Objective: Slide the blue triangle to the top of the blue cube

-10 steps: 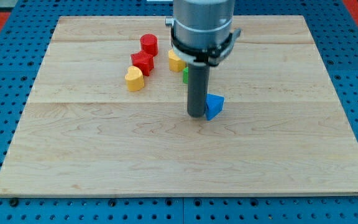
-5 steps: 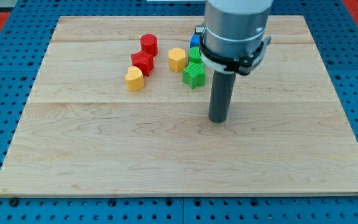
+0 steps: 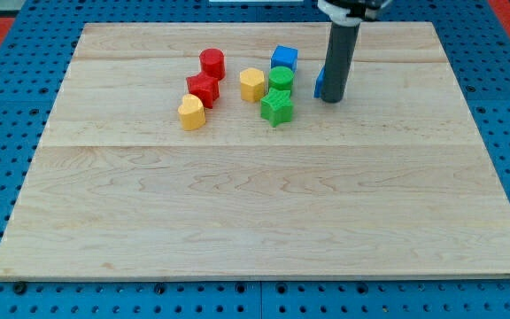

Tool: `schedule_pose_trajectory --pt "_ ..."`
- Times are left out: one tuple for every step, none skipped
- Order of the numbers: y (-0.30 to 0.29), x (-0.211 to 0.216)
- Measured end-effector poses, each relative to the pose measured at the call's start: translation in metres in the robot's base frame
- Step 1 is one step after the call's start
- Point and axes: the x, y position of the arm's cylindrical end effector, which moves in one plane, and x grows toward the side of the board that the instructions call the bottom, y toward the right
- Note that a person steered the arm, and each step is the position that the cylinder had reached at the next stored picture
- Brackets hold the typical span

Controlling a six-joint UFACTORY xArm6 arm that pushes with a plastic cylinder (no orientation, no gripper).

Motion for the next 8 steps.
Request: schedule_pose_trajectory --pt "0.000 -0.029" --pt "0.000 -0.050" --pt "0.031 -0.051" --pt "0.032 -0.069" --pt "0.005 -0.069" --pt "-0.006 -0.083" --pt "-0.033 -0.096" --pt "-0.021 -0.097"
